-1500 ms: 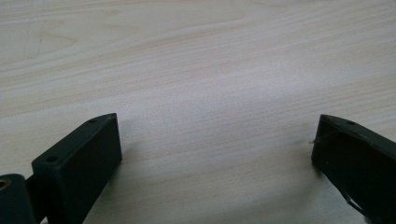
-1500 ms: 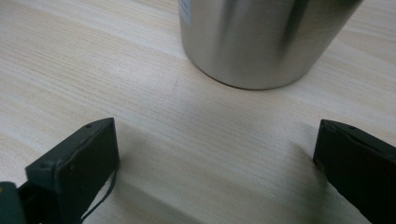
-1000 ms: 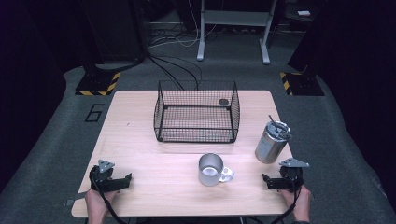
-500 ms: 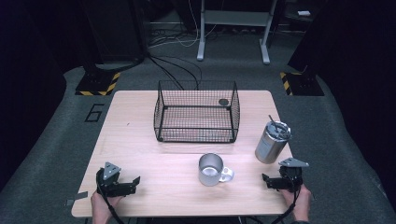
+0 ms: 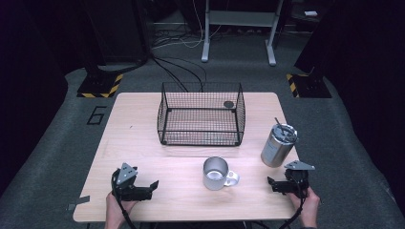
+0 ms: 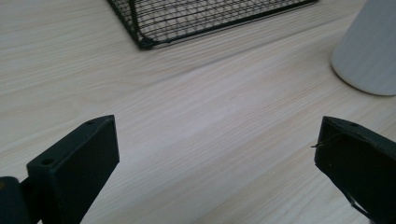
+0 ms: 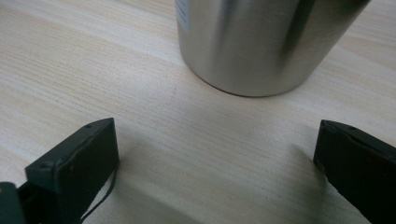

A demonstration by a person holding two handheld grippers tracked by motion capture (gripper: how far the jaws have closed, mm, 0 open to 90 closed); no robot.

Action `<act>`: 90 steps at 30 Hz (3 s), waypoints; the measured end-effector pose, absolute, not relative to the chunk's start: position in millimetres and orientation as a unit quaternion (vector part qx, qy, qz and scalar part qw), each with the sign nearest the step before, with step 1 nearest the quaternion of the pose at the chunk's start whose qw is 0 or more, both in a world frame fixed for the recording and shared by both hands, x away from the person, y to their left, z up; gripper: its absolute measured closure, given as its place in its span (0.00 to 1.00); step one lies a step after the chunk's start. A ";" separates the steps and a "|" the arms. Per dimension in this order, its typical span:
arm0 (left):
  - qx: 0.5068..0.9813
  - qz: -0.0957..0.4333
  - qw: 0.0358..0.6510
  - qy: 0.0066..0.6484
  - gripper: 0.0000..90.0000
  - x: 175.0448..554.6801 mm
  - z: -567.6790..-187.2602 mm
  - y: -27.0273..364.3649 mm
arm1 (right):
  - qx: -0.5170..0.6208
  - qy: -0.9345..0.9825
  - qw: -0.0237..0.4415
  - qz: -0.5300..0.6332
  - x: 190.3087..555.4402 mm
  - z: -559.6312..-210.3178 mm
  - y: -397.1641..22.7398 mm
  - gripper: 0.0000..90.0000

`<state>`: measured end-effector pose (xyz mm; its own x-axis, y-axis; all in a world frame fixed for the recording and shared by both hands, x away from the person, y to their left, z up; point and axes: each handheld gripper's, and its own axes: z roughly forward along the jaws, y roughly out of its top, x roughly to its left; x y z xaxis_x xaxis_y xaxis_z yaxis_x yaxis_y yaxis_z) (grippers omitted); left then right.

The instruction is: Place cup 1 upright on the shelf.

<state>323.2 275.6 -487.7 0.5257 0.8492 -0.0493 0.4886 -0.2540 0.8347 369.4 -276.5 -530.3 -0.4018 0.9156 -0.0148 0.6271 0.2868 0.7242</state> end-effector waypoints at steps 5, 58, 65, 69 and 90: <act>0.781 0.205 0.430 0.404 0.00 326.7 -484.5 252.5 | 0.510 0.766 0.219 0.323 368.2 -530.3 -275.0 0.00; 0.834 0.127 0.474 0.254 0.00 362.8 -463.5 117.1 | 0.504 0.771 0.213 0.325 368.7 -530.0 -278.6 0.00; 0.834 0.120 0.479 0.245 0.00 368.3 -464.3 105.7 | 0.504 0.771 0.213 0.325 368.7 -530.0 -278.7 0.00; 0.838 0.116 0.478 0.237 0.00 371.2 -466.9 97.6 | 0.504 0.771 0.213 0.325 368.7 -530.0 -278.7 0.00; 0.842 0.131 0.474 0.222 0.07 371.4 -472.1 85.8 | 0.504 0.771 0.213 0.325 368.7 -530.0 -278.7 0.00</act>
